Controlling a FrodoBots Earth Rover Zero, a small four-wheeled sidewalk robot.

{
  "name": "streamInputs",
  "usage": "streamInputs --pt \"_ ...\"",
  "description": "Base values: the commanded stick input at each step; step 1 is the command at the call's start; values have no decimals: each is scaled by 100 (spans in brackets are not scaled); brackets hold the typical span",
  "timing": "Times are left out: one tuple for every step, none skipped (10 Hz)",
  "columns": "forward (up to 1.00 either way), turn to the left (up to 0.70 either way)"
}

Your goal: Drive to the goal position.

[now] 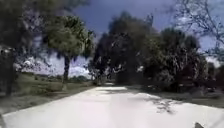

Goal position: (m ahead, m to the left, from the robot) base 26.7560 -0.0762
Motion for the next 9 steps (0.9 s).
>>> streamInputs --pt "85 0" --pt "85 0" --pt "85 0" --pt "85 0" --pt "85 0" --pt "85 0" --pt "85 0" --pt "85 0" --pt "85 0"
